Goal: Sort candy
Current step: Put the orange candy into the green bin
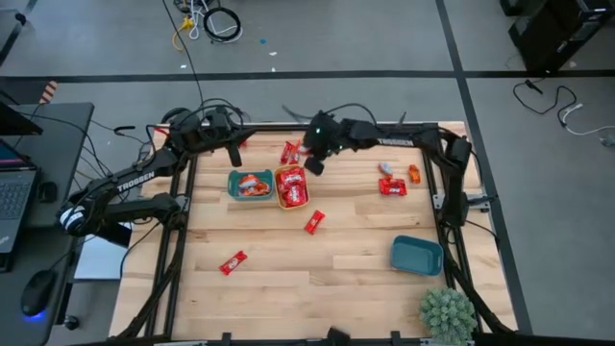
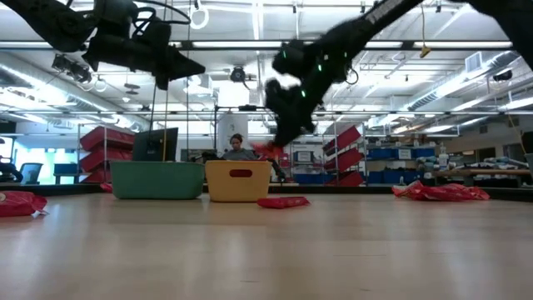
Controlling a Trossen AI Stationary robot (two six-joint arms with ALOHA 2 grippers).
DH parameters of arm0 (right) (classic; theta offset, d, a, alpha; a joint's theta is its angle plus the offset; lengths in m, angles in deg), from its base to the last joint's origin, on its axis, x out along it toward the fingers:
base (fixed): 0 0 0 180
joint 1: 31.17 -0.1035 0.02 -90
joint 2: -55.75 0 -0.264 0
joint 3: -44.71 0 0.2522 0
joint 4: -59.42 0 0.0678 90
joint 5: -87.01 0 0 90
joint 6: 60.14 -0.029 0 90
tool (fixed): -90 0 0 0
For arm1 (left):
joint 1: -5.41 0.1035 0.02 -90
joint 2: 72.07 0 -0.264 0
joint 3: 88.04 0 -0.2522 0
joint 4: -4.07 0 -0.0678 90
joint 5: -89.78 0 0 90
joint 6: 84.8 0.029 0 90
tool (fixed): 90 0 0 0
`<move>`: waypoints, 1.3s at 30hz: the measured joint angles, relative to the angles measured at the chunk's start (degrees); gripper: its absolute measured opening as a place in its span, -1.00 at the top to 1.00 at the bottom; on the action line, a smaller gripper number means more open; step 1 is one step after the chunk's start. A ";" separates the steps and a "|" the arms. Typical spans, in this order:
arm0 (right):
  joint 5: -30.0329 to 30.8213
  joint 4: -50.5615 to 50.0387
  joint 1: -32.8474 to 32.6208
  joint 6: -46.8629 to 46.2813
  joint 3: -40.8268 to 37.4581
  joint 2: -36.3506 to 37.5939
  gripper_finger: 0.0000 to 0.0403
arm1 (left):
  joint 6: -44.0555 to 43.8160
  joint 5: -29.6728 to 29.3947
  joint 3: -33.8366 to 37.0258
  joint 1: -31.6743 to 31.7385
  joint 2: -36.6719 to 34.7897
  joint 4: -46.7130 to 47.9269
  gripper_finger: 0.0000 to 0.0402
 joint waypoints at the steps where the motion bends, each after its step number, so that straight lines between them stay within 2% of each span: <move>1: 0.00 1.20 -1.66 0.04 0.00 0.63 0.96 | 0.00 0.00 0.00 0.00 0.00 -0.32 1.00; 5: -0.02 6.44 -7.55 0.16 1.20 1.11 0.98 | 0.00 0.00 0.00 0.00 0.00 -0.46 1.00; 8: -0.02 8.50 -10.62 0.22 4.59 -0.79 0.99 | 0.00 -0.08 0.00 0.00 0.00 -1.06 1.00; 11: -0.03 8.94 -12.27 1.29 9.05 -4.17 0.99 | -0.43 -2.78 -0.02 0.00 -0.02 -1.99 1.00; 13: -0.04 8.80 -12.82 2.15 12.29 -6.87 1.00 | -0.48 -4.72 -0.02 0.02 -0.02 -1.95 1.00; 19: -0.13 6.73 -13.05 3.58 20.77 -13.52 1.00 | -0.29 -4.85 -0.02 0.02 -0.02 -1.73 1.00; 28: -1.39 6.61 -13.01 4.34 25.31 -22.26 0.99 | 0.02 -4.86 -0.02 0.12 -0.02 -2.09 1.00; 33: -2.40 6.62 -13.28 4.03 25.95 -23.57 0.86 | 1.13 -4.92 -0.02 0.13 -0.02 -2.09 1.00; 39: -2.61 6.95 -14.06 6.73 26.03 -23.32 0.51 | 1.57 -4.87 -0.02 0.11 -0.01 -2.15 1.00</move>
